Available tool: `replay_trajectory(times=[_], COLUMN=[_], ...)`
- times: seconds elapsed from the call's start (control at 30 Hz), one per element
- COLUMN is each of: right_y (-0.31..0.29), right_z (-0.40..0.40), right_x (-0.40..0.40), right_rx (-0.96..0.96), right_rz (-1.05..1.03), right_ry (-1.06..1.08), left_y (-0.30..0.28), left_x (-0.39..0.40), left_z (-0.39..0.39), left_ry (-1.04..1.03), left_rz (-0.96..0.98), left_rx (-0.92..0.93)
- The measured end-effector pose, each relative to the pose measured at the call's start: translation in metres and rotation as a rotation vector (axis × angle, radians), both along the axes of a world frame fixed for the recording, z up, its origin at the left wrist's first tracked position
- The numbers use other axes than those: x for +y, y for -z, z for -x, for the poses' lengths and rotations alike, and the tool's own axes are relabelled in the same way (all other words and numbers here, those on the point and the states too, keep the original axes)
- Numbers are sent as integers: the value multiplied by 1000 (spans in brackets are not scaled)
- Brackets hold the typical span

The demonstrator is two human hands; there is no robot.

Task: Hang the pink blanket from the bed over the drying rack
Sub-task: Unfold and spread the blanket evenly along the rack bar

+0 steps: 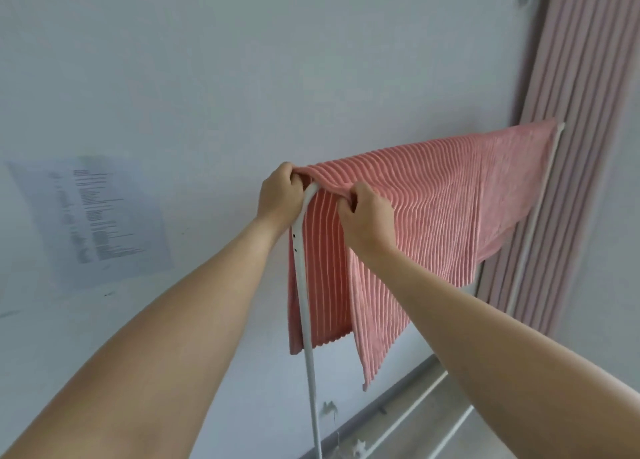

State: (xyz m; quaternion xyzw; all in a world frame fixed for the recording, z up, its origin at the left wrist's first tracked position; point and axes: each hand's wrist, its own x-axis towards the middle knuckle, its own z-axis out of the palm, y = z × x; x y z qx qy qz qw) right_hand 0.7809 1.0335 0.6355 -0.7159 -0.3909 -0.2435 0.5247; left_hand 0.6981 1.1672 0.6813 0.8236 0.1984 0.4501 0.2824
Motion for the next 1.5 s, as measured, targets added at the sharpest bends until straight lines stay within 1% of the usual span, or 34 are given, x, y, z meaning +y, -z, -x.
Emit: replay_trajectory(times=[0.1, 0.23, 0.3, 0.4, 0.5, 0.53, 0.67, 0.77, 0.83, 0.93, 1.0, 1.07, 1.1, 1.17, 1.27, 1.37, 1.43, 1.5], right_y=[-6, 11, 24, 33, 29, 30, 55, 72, 72, 63, 52, 43, 43, 53, 78, 84, 81, 75], right_z=[12, 23, 29, 38, 41, 39, 38, 37, 36, 38, 43, 47, 48, 49, 49, 52, 58, 66], right_x=[1, 12, 17, 23, 28, 29, 37, 40, 39, 37, 38, 40, 42, 45, 46, 47, 48, 50], right_rx=[-71, -95, -79, -105, -51, -22, 144, 167, 146, 97, 40, 24, 32, 54, 93, 131, 132, 121], right_rz=[-37, 135, 167, 171, 103, 119, 319, 419, 378, 226, 113, 42, 45, 117, 182, 189, 171, 106], right_ry=[26, 40, 43, 58, 167, 197, 266, 317, 309, 240, 189, 160, 145, 125, 134, 126, 112, 101], left_y=[15, 42, 57, 64, 65, 66, 71, 74, 77, 89, 101, 112, 115, 116, 111, 106, 106, 107], left_x=[2, 19, 26, 27, 28, 28, 29, 31, 33, 35, 36, 36, 36, 36, 35, 33, 34, 34], left_z=[9, 11, 12, 13, 11, 12, 11, 11, 13, 16, 17, 16, 17, 17, 20, 25, 25, 25], left_ry=[47, 3, 12, 39, 77, 84, 58, 59, 72, 99, 73, 36, 23, 23, 75, 97, 99, 101], left_rz=[-49, -20, -26, -9, 0, 0, 22, 19, -1, -21, 5, 70, 113, 173, 138, 73, 78, 108], left_rx=[-34, -11, -10, -39, -23, -20, -6, 14, 29, 85, 142, 149, 128, 63, -30, -68, -74, -55])
